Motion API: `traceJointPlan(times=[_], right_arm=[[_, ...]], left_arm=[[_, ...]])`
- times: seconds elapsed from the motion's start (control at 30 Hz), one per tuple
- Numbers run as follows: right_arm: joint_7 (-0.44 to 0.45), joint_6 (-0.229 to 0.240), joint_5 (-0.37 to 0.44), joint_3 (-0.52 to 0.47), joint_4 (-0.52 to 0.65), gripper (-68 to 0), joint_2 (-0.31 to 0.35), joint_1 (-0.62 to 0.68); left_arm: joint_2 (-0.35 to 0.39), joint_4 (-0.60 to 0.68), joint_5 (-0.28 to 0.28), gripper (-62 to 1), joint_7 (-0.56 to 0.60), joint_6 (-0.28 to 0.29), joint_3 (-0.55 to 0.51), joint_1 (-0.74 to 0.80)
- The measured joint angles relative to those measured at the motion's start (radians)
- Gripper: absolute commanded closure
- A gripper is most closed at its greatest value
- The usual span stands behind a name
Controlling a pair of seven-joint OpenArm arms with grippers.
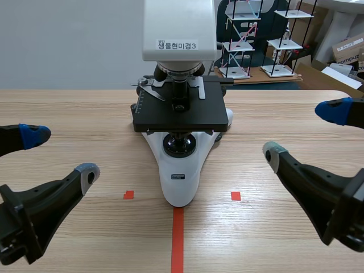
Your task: Return to the home posture
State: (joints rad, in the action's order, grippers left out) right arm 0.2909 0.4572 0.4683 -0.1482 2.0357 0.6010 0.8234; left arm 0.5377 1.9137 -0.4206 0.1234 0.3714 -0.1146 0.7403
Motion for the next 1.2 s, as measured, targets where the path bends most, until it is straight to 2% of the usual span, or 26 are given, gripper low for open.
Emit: traceJointPlan(times=[0.57, 1.2], right_arm=[[0.001, 0.0, 0.0, 0.0, 0.0, -59.1, 0.0, 0.0], [0.06, 0.0, 0.0, 0.0, 0.0, -59.1, 0.0, 0.0]], left_arm=[[0.0, 0.0, 0.0, -59.6, 0.0, 0.0, 0.0, 0.0], [0.0, 0.0, 0.0, -59.6, 0.0, 0.0, 0.0, 0.0]])
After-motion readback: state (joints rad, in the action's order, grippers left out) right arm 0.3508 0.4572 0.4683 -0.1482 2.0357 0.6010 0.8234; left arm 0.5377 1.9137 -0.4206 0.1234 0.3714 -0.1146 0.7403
